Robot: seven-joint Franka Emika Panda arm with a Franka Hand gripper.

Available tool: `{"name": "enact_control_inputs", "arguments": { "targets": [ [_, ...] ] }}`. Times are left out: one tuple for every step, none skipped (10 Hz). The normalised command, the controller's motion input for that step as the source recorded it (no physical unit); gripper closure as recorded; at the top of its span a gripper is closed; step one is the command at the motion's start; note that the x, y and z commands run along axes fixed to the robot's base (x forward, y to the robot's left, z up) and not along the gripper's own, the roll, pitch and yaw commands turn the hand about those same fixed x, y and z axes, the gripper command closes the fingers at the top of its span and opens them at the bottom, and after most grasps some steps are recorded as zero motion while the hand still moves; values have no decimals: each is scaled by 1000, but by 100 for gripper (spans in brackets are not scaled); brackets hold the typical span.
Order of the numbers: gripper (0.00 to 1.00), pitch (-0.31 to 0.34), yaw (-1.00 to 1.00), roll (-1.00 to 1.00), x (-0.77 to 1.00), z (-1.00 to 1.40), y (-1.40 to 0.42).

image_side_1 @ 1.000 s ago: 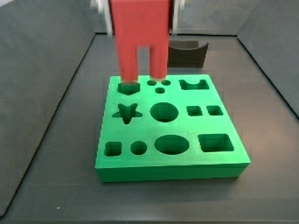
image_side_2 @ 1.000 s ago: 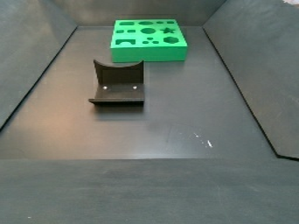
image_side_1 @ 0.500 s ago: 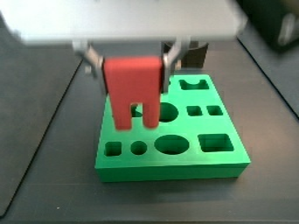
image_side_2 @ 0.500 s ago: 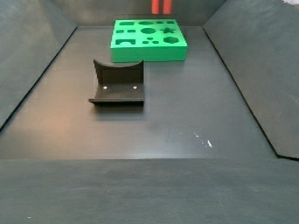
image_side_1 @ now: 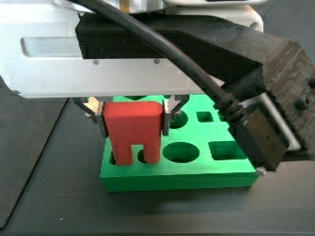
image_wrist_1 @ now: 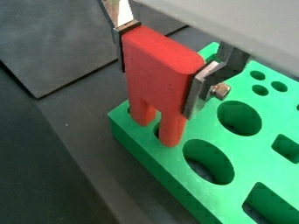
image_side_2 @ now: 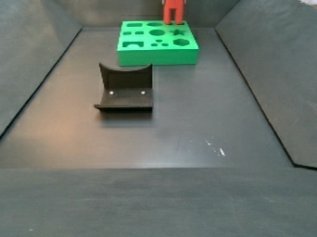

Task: Insert the square-circle object.

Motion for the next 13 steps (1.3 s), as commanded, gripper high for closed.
{"name": "enact_control_inputs", "arguments": {
  "targets": [
    [100,1,0,0,-237,-31,0],
    [100,1,0,4,-274,-40,109],
    [100,6,3,11,-223,-20,146],
    [100,27,0,9,0,-120,74],
    [100,0,0,69,46,-303,0],
    [100,0,-3,0,146,-426,-83],
    [100,0,0,-247,86,-446,-80],
    [100,0,-54,-306,143,-366,-43],
    [100,0,-123,-329,154,-383,0],
    [100,0,-100,-213,34,-400,3],
    [100,0,-14,-94,0,-403,63],
    [100,0,-29,-20,0,-437,66],
    [100,-3,0,0,-31,-457,43]
  ]
}}
